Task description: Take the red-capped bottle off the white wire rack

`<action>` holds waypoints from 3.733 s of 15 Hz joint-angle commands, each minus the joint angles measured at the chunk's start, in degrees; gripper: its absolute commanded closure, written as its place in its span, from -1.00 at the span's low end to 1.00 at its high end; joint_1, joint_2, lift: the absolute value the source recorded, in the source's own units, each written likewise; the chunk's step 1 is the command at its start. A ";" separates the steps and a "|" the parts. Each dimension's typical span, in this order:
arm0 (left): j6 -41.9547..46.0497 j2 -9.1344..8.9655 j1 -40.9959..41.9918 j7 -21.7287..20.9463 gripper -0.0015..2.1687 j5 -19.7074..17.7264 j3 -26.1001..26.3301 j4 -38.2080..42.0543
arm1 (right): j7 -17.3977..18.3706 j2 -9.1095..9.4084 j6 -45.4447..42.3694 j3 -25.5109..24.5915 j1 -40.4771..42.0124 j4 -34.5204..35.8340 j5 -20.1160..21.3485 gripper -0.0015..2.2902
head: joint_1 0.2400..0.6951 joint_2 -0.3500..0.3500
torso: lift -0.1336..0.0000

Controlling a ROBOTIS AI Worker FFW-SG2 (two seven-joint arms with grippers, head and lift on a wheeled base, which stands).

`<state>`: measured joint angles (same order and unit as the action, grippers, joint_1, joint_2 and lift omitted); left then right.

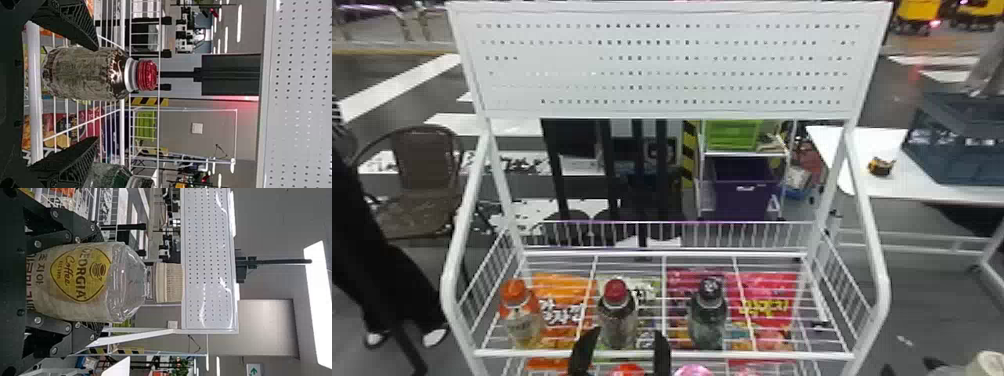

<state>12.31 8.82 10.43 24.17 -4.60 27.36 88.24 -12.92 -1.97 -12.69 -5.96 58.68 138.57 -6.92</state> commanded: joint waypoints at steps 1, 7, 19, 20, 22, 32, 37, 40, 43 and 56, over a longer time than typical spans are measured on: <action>-0.67 -0.47 -2.17 0.18 -0.92 -0.32 -0.11 -2.28 | 0.00 -0.14 -0.01 -0.55 0.04 0.03 -0.46 0.25 | 0.14 0.00 | 1.00; -0.85 -1.88 -7.62 0.35 -0.92 -0.41 -0.47 -8.87 | 0.00 -0.23 -0.01 -1.16 -0.05 -0.15 -0.73 0.25 | 0.14 0.00 | 1.00; 0.21 -2.05 -11.31 0.00 0.98 -2.16 -0.73 -9.75 | 0.00 -0.05 -0.18 -3.27 0.74 -0.32 -2.13 0.25 | 0.14 0.00 | 1.00; -0.85 -1.52 -9.02 0.18 0.98 -2.16 -0.73 -5.27 | 0.00 0.04 -0.18 -3.27 0.74 -0.32 -2.13 0.25 | 0.14 0.00 | 1.00; -10.51 0.59 -2.87 0.44 0.98 -1.64 -0.82 8.09 | 0.00 0.12 0.34 -3.01 0.30 -0.15 -2.13 0.25 | 0.14 0.00 | 1.00; -23.87 6.21 22.97 -0.18 0.98 2.76 -15.49 44.21 | 0.00 0.21 1.05 -2.31 -0.58 -0.59 -1.78 0.25 | 0.14 0.00 | 1.00; -22.12 5.51 26.05 -0.26 0.98 1.79 -22.53 45.62 | 0.00 0.30 0.52 -1.43 -0.14 -0.41 -1.34 0.25 | 0.14 0.00 | 1.00; -22.12 5.42 26.31 -0.35 0.98 1.09 -24.02 46.15 | 0.00 0.30 0.52 -1.25 -0.05 -0.15 -1.34 0.25 | 0.14 0.00 | 1.00; -21.94 5.16 26.75 -0.44 0.98 1.09 -24.55 46.23 | 0.00 0.30 0.34 -1.25 0.12 -0.15 -1.34 0.25 | 0.14 0.00 | 1.00; -21.59 4.72 27.10 -0.35 0.98 1.18 -24.55 46.23 | -0.09 0.12 0.17 -1.25 -0.05 -0.41 -1.52 0.25 | 0.14 0.00 | 1.00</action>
